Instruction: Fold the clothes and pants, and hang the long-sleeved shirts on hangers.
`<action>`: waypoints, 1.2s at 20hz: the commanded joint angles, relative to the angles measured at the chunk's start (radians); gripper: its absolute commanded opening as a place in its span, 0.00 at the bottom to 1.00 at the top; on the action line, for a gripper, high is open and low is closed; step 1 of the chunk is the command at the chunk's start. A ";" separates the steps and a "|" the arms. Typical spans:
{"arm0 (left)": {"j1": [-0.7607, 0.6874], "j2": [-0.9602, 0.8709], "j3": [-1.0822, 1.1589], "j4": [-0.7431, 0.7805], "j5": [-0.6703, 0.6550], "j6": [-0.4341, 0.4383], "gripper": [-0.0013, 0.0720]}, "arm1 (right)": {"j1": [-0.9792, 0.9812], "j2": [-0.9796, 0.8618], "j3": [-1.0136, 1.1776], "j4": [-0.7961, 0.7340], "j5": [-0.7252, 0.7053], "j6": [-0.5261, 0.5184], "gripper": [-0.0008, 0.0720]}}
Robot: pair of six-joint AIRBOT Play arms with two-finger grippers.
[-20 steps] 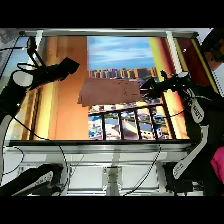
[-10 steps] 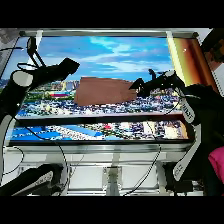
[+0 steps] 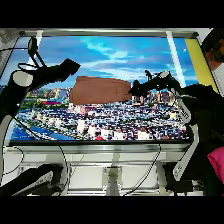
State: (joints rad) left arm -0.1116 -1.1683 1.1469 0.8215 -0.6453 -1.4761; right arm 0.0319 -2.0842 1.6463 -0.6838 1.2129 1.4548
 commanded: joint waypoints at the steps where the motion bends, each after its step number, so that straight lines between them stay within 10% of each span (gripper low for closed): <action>1: 0.001 0.001 0.001 0.000 -0.004 0.000 0.80 | 0.001 0.002 0.003 0.085 0.020 -0.002 0.11; 14: 0.001 0.001 0.001 -0.004 -0.004 0.000 0.80 | -0.066 0.083 0.002 0.005 0.053 0.005 0.04; 18: 0.001 0.001 0.001 -0.005 -0.004 0.000 0.80 | -0.061 0.082 0.002 -0.019 0.050 0.021 0.24; 20: 0.001 0.001 0.001 -0.025 -0.004 0.000 0.80 | -0.063 0.082 0.002 -0.031 0.054 0.020 0.07; 24: 0.001 0.001 0.001 -0.030 -0.004 0.000 0.80 | -0.063 0.082 0.002 -0.032 0.048 0.019 0.04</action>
State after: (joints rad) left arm -0.1116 -1.1679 1.1469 0.7986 -0.6491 -1.4765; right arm -0.0311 -2.0018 1.6482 -0.7074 1.2633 1.4731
